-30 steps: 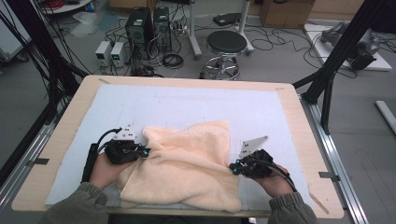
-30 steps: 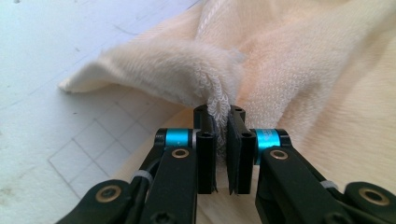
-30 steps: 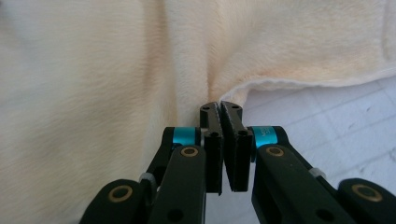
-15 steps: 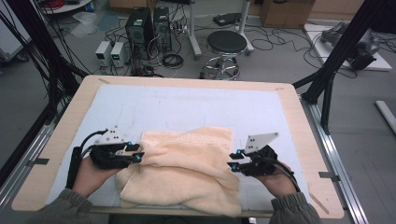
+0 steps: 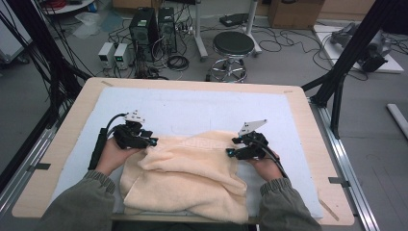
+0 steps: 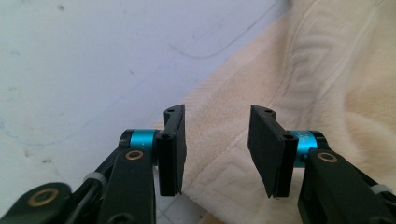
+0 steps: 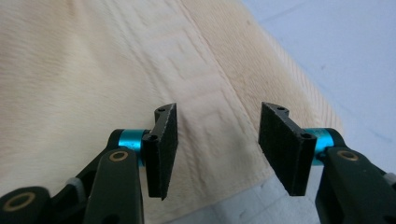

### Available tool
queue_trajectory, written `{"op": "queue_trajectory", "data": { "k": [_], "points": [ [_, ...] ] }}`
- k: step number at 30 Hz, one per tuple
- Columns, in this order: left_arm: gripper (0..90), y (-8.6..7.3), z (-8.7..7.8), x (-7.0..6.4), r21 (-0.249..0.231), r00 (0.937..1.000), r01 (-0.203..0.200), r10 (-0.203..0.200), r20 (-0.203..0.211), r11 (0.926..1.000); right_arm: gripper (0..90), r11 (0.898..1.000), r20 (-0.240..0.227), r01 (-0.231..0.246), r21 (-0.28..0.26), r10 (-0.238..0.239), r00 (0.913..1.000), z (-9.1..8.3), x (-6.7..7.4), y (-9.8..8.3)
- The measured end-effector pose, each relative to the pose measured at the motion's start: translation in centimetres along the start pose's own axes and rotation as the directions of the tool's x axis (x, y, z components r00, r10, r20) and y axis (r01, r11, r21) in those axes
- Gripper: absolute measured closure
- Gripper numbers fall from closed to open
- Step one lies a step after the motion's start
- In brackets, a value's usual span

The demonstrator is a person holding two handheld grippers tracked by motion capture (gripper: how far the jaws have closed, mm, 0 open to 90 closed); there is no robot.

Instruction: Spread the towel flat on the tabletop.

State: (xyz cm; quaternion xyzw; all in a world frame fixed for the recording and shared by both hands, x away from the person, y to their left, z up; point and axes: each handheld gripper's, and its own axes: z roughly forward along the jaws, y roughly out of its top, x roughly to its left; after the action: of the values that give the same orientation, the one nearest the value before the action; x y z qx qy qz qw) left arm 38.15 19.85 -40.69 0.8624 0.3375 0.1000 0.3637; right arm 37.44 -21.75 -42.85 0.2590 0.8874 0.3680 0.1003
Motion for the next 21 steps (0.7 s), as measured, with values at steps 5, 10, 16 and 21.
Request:
{"op": "queue_trajectory", "data": {
  "k": [5,10,16,21],
  "points": [
    [55.9,-0.8,1.6,0.0,0.112,0.9982,-0.028,0.034,-0.049,0.9933,43.6,0.999,0.009,0.004,0.043,-0.005,1.0,0.9,0.3,-0.1],
    [58.5,-1.0,1.5,-0.1,0.107,0.9981,-0.023,0.029,-0.054,0.994,59.2,0.999,-0.003,0.005,0.045,-0.005,1.0,0.9,0.3,0.0],
    [79.0,-0.9,1.5,-0.3,0.109,0.9993,-0.029,0.031,-0.021,0.9936,78.3,0.999,-0.04,0.011,0.046,-0.009,0.9991,0.9,0.4,0.1],
    [84.6,-0.9,1.4,-0.2,0.108,0.9997,-0.02,0.021,-0.012,0.9939,85.0,0.999,-0.071,0.025,0.048,-0.021,0.9972,0.8,0.3,0.2]
  ]
}}
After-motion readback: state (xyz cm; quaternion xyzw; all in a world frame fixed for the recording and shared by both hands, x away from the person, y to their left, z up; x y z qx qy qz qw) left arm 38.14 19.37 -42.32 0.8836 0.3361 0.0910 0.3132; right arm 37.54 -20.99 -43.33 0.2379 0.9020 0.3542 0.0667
